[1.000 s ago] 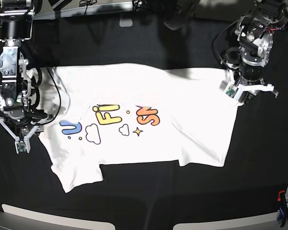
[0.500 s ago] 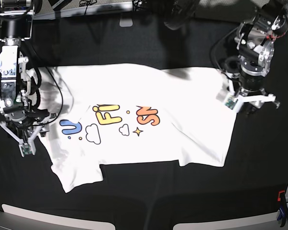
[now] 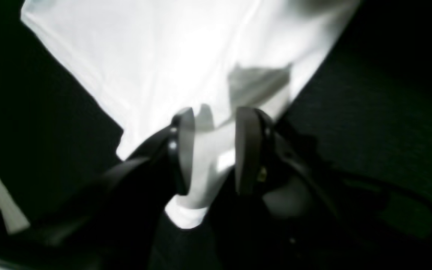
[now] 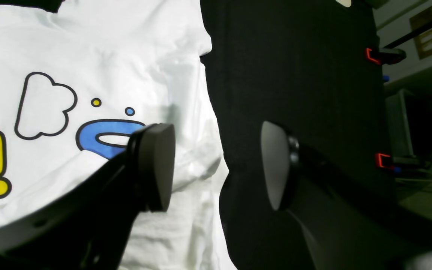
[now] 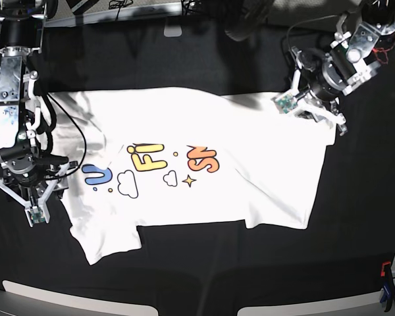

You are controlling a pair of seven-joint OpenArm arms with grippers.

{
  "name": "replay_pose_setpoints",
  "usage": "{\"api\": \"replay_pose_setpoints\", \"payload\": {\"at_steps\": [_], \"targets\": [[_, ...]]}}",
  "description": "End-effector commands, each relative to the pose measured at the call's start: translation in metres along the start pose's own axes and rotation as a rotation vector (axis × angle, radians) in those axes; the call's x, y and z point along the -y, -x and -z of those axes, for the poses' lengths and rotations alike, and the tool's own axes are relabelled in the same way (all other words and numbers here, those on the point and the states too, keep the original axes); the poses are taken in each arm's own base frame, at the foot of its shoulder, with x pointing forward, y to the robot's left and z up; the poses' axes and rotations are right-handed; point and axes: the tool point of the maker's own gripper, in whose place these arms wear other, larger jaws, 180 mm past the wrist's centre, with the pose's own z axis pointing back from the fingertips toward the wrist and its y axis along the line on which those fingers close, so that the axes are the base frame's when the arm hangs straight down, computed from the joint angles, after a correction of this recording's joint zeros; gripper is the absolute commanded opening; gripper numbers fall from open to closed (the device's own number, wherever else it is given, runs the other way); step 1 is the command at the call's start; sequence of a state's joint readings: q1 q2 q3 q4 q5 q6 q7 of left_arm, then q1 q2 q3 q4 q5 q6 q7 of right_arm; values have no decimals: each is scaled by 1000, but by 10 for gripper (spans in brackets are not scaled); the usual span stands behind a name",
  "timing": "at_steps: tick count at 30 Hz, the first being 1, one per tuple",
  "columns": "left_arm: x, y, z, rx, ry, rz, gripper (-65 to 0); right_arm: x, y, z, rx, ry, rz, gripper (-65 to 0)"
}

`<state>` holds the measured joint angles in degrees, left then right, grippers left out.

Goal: Layout the t-shirt on the table in an organized manner, then fold the t-shirt properly
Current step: 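Shift the left gripper along the collar edge and regrasp it, then grasp the collar-side corners of the shirt with both grippers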

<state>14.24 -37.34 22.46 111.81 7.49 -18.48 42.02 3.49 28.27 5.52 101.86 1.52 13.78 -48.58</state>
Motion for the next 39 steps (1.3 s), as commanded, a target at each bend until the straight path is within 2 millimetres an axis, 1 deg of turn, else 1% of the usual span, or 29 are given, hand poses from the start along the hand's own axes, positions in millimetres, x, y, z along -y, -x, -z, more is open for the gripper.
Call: {"api": "replay_pose_setpoints", "payload": {"at_steps": [1,4,6,9,11,12,14,17,18,20,23,26,27,28,30,33,34,35,39], "targets": [[-3,1,-4,4,-7,13,-495,13,-15,-5,46,34,-7,-299],[-1,13,-8,-20,-11,58,-489,13,-15,-5,45,34,-6,-299],[-2,16,-10,-18,-26,96,-463,13,-15,-5,45,34,-6,-299],[-4,15,-10,-12,-39,115,-422,13,-15,-5,45,34,-6,-299],[-3,12,-10,13,-35,114,-417,13,-15,-5,45,34,-7,-299],[-1,10,-8,31,-28,108,-417,13,-15,-5,45,34,-6,-299],[5,13,-2,42,-12,90,-417,13,-15,-5,45,34,-6,-299],[10,34,12,-28,-26,115,-417,13,-15,-5,45,34,-6,-299],[9,41,15,-56,-39,134,-417,13,-15,-5,45,34,-6,-299],[3,49,18,-79,-83,119,-418,13,-15,-5,45,34,-6,-299],[-7,52,17,-92,-141,135,-418,10,-15,-4,42,17,-4,-299],[-8,48,18,-72,-142,137,-420,-2,-10,-4,19,-47,-76,-299],[-8,45,18,-58,-142,139,-431,-8,-8,-5,18,-77,-94,-299],[-7,43,18,-45,-140,139,-456,-14,-6,-6,19,-107,-99,-299],[-8,41,18,-40,-142,138,-525,-32,3,-9,13,-188,-114,-299],[-8,42,19,-42,-141,135,-650,-60,25,-17,-15,-307,-176,-299],[-8,42,19,-46,-140,132,-650,-67,35,-20,-27,-337,-207,-299],[-7,43,19,-47,-137,124,-650,-71,43,-22,-35,-348,-235,-299],[-5,42,19,-39,-125,103,-650,-72,68,-28,-38,-344,-308,-299]]}}
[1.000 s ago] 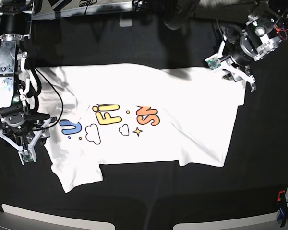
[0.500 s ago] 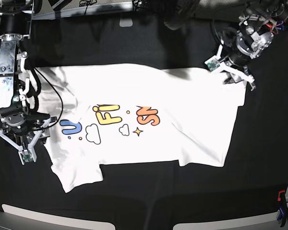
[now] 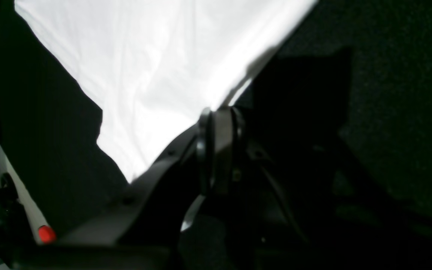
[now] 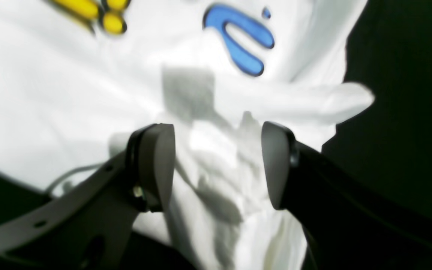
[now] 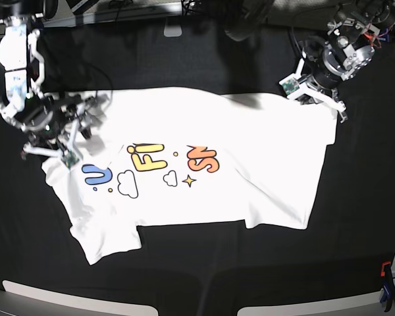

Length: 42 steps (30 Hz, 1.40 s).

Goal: Layout the t-shirt on the table in an organized manner, then fold the t-shirt properly
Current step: 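Grasp the collar-side corners of the shirt with both grippers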

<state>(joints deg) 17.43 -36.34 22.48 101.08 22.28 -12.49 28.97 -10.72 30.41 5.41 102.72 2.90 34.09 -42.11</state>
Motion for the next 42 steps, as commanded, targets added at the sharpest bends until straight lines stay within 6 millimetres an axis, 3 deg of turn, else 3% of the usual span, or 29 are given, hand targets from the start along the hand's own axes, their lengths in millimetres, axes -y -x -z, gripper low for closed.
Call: {"api": "replay_pose_setpoints", "payload": {"at_steps": [1,11,14,17,19,23,28,33,38,42], "targets": [[-8,-1,-2,5,-18,2,-650,10,-3,-7,18,23,-25,-299],[-5,-3,-2,18,-1,-29,-650,-30,87,-38,-218,-165,-243,-299],[-5,-3,-2,19,-1,-29,-650,-26,114,-48,-310,-157,-333,-299],[-5,-4,-2,21,-1,-29,-650,4,117,-50,-333,-6,-345,-299],[-5,-4,-2,22,-1,-29,-650,13,112,-49,-314,42,-349,-299],[-5,-4,-2,22,-2,-29,-650,-6,112,-44,-297,-13,-370,-299],[-5,-4,-2,22,-1,-29,-650,-38,117,-30,-280,-35,-516,-299],[-5,-4,-2,22,-1,-29,-650,-32,120,-25,-303,149,-625,-299],[-5,-4,-2,21,-1,-29,-650,-35,117,-24,-289,174,-646,-299],[-5,-4,-2,21,-1,-29,-650,-14,115,-27,-333,271,-605,-299]]}}
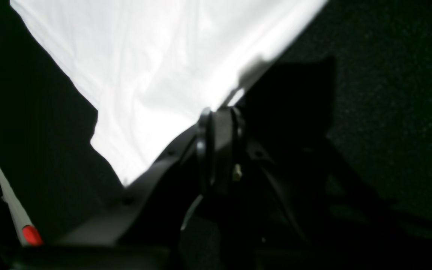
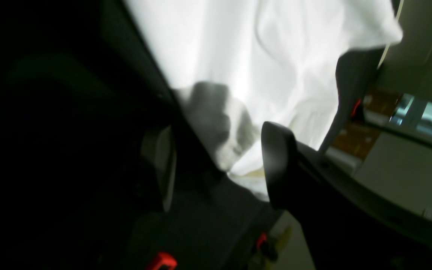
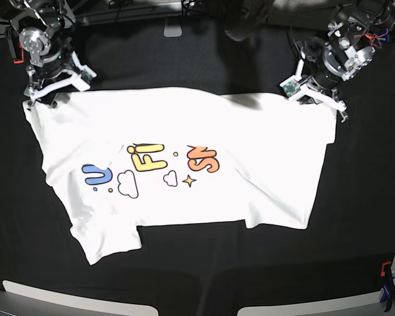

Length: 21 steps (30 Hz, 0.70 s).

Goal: Layout the t-shirt on the table in an organized manner, then fold the t-shirt properly
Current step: 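Grasp the collar-side corners of the shirt with both grippers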

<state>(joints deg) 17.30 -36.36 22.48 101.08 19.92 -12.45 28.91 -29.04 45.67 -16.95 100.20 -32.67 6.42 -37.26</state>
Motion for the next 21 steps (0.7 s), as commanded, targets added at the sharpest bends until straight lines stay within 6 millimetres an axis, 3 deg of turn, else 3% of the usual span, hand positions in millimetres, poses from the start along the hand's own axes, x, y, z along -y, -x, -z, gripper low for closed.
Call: {"api": "replay_pose_setpoints", "payload": {"at_steps": [1,10,21], "targets": [[-7,-1,-2,9,-17,6,-650,15,8,2,-31,37,-5,-299],[-7,-1,-2,9,-17,6,-650,34,17,4,-30,67,-54,-299],[-7,-2,-2,9,-17,6,-650,33,9,4,18,67,-60,-299]]}}
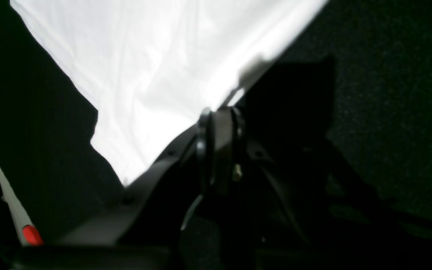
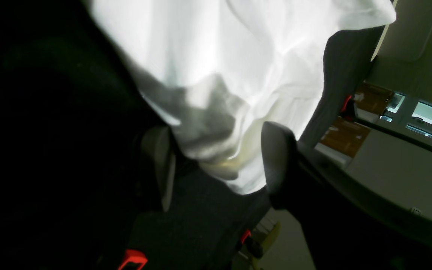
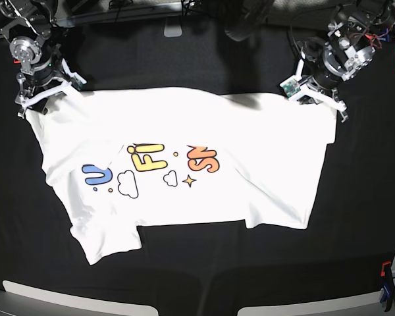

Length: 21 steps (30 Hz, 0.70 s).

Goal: Layout the t-shirt on the table in an organized manner, then fold the t-shirt properly
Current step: 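Grasp the collar-side corners of the shirt with both grippers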

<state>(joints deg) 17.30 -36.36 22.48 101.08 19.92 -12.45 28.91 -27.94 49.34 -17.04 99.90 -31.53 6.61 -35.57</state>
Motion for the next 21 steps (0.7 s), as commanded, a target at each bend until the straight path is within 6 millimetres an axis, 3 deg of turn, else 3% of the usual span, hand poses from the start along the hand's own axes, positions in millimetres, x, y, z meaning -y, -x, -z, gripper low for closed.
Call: {"api": "replay_pose_setpoints", "payload": {"at_steps": [1,3,4,8,10,13,16,21], "targets": [[-7,-2,-2,9,-17,6,-650,15,2,0,4,45,-20,-299],[-7,-1,-2,9,-17,6,-650,14,1,0,2,42,-14,-305],[-7,-2,-2,9,-17,6,-650,13,0,0,3,40,-9,-337],[-7,-2,-2,9,-17,6,-650,7,-1,0,-2,16,27,-568],[-7,-2,-2,9,-17,6,-650,4,-1,0,-1,1,45,-643],[-7,1,-2,-3,-17,7,-650,7,1,0,-9,15,56,-650],[-7,11,-2,-63,-17,6,-650,11,17,-2,-96,47,106,-650],[-8,12,-6,-78,-27,0,-650,-9,19,-14,-114,-8,128,-650]]}}
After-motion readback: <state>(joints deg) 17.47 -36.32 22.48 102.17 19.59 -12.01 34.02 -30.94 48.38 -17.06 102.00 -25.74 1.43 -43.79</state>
